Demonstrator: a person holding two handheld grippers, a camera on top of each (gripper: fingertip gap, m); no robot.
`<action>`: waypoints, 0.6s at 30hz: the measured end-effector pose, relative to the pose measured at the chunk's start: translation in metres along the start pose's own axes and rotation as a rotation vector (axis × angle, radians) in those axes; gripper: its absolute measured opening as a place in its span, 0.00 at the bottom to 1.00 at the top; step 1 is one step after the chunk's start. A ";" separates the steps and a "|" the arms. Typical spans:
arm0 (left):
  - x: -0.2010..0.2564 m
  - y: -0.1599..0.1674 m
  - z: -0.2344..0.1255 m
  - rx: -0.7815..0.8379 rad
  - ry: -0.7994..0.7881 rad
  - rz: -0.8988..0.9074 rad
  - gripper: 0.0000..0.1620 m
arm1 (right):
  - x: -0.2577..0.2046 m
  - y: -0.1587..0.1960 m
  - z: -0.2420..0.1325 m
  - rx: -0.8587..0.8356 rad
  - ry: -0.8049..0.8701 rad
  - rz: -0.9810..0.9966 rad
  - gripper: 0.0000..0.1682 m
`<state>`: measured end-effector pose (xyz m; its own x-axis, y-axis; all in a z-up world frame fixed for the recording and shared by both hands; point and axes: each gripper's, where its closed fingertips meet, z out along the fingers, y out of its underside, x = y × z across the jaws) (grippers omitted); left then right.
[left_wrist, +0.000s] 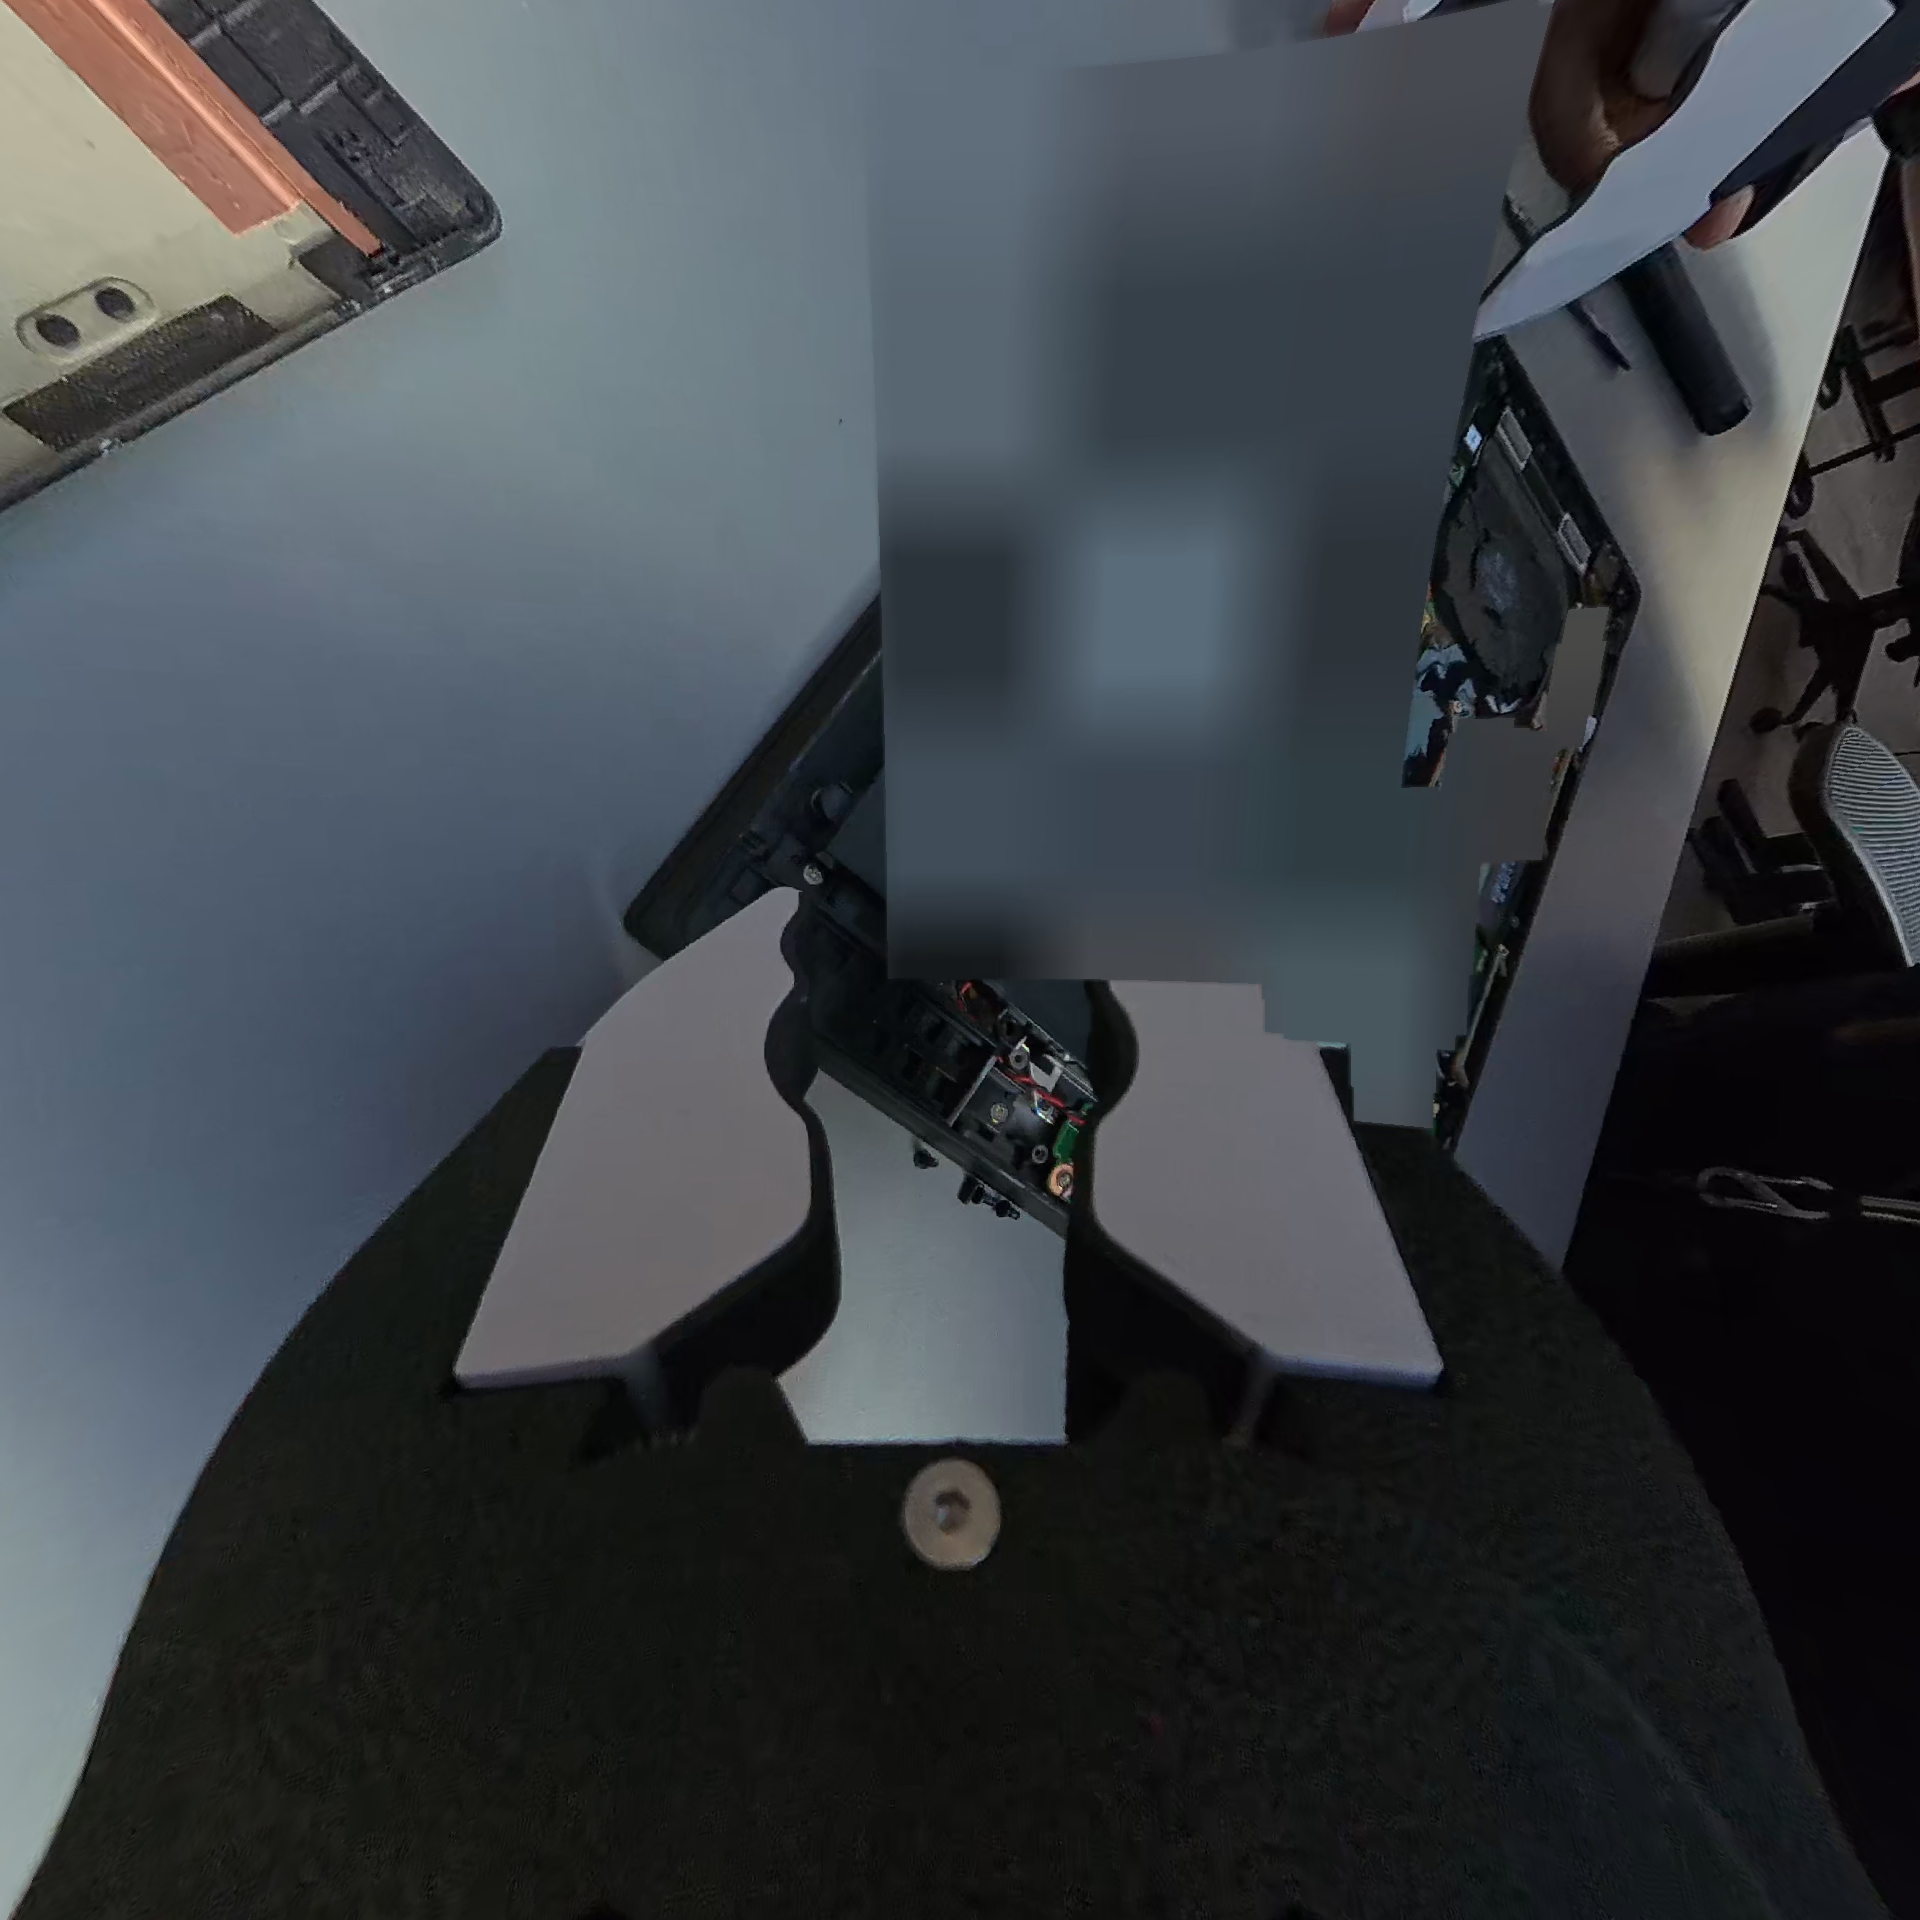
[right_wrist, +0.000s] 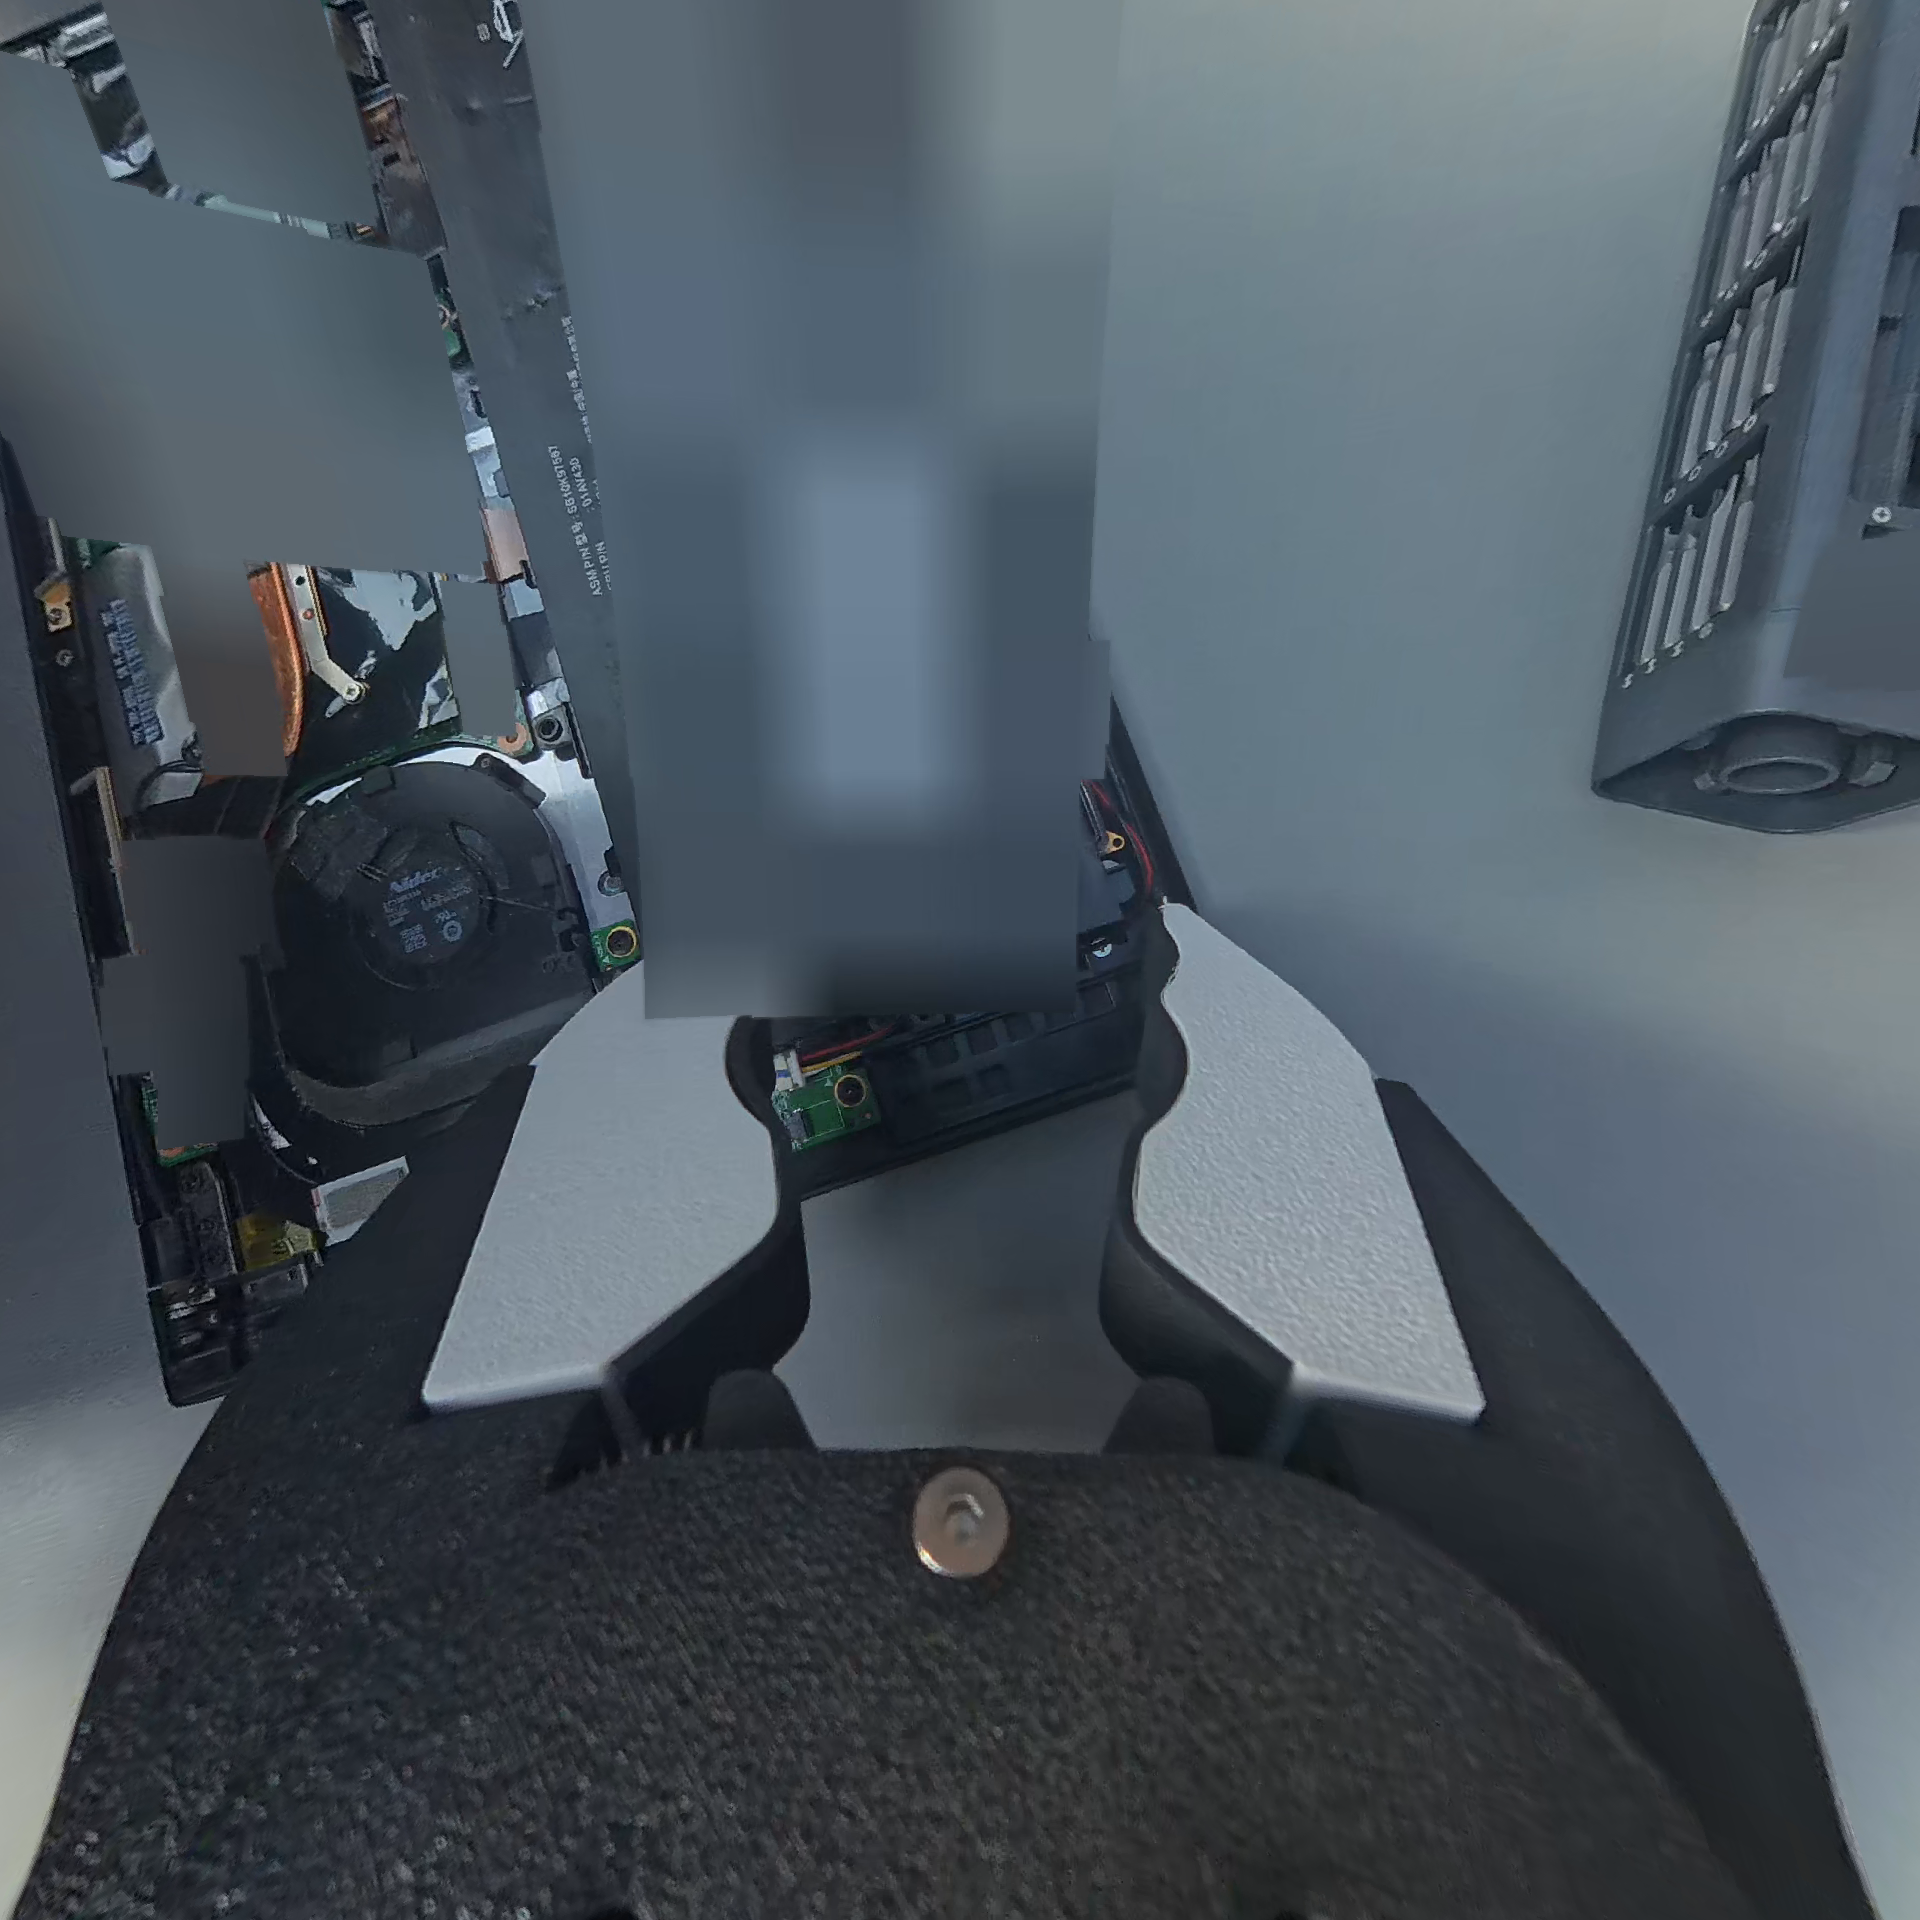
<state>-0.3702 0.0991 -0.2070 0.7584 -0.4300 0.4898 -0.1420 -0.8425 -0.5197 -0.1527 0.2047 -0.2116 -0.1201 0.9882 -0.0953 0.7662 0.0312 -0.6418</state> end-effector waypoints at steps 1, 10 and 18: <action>0.000 0.000 0.000 0.000 -0.003 0.010 0.30 | -0.002 0.000 0.000 -0.003 0.006 -0.012 0.42; 0.009 -0.010 -0.009 0.139 -0.111 0.270 0.44 | -0.020 0.000 0.001 0.006 0.177 -0.246 0.54; 0.019 0.020 0.003 0.052 -0.182 0.426 0.68 | -0.017 0.006 -0.006 0.010 0.085 -0.128 0.48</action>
<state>-0.3563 0.0752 -0.2097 0.7390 -0.6667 0.0966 -0.4369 -0.5835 -0.6845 -0.1421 0.1894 -0.2090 -0.1624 0.9853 0.0523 0.7417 0.1568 -0.6522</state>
